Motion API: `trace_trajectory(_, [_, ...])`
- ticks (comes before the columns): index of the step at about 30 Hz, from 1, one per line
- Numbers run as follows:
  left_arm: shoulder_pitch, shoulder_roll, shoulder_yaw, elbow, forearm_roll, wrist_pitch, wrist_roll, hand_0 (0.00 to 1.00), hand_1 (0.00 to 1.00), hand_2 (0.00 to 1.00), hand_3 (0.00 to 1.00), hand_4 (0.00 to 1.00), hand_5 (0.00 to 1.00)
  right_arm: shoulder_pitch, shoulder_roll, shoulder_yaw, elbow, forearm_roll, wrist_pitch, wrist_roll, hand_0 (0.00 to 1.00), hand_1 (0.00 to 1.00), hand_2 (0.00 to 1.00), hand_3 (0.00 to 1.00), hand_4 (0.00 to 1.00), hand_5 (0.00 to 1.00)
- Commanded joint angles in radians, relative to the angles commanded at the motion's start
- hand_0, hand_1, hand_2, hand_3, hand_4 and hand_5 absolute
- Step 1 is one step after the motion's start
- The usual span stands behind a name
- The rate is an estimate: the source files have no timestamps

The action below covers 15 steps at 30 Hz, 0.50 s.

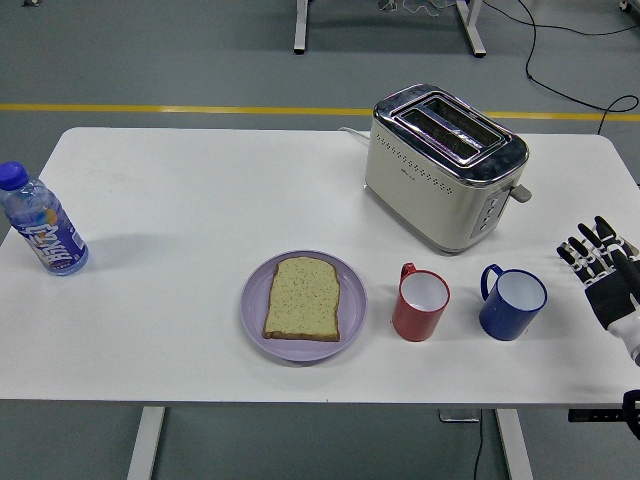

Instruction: Pick up the cup,pour liquid into bread,place the cup on the desk

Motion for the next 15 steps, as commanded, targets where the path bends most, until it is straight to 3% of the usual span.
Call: trace_trajectory(15, [0.004, 0.000, -0.012, 0.001, 0.019, 0.000, 0.004, 0.690, 0.756, 0.773, 0.611, 0.396, 0.998, 0.003, 0.011, 0.020, -0.031, 0.021, -0.017, 0.011, 0.568, 0.482, 0.579, 0.588, 0.665, 0.153])
